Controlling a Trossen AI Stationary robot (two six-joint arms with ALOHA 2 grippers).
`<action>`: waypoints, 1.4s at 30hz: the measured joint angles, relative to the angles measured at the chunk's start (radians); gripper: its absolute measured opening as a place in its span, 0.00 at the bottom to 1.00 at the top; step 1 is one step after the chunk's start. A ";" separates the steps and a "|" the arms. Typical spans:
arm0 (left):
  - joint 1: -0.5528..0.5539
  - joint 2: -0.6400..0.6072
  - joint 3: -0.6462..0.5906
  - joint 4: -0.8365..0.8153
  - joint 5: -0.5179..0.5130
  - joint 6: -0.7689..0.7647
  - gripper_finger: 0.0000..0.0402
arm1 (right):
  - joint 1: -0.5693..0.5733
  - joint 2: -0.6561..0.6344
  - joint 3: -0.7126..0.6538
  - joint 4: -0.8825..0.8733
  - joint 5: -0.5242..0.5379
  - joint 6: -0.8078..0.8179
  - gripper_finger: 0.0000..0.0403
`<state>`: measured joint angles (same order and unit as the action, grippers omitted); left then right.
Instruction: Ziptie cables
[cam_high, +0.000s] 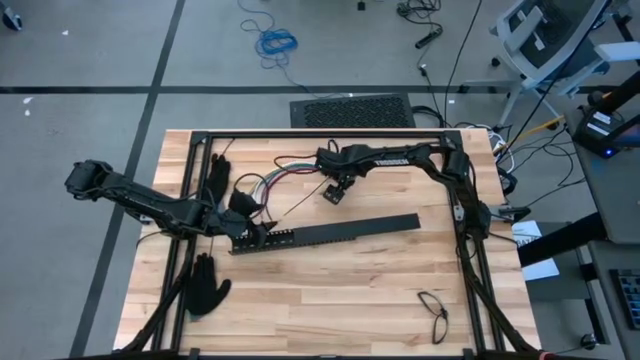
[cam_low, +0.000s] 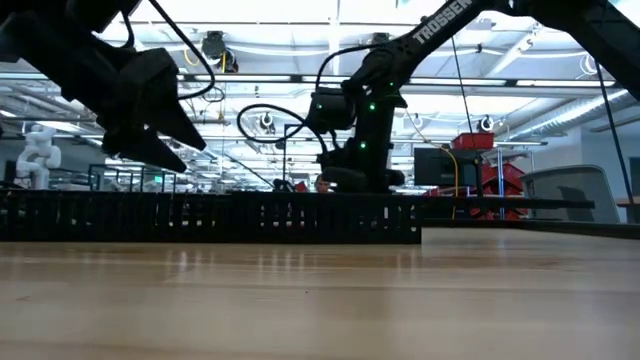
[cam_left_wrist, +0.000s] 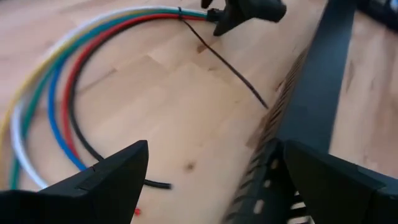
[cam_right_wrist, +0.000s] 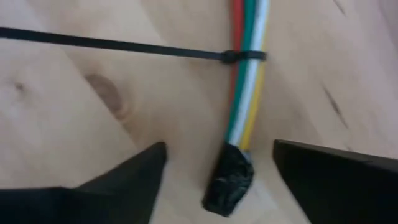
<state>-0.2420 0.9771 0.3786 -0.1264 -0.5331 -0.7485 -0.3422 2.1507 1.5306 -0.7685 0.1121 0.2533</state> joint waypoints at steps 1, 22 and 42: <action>0.000 0.000 0.000 0.008 0.006 -0.030 0.92 | 0.004 0.013 0.000 0.000 0.003 -0.001 0.69; -0.001 -0.215 0.001 0.115 0.225 -0.153 0.92 | 0.071 -0.062 0.119 0.108 -0.169 -0.070 0.05; -0.012 -0.436 0.001 0.028 0.128 -0.004 0.92 | 0.293 0.021 0.326 0.253 -0.298 -0.056 0.03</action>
<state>-0.2539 0.5408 0.3794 -0.0982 -0.4053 -0.7521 -0.0492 2.1713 1.8561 -0.5150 -0.1861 0.1976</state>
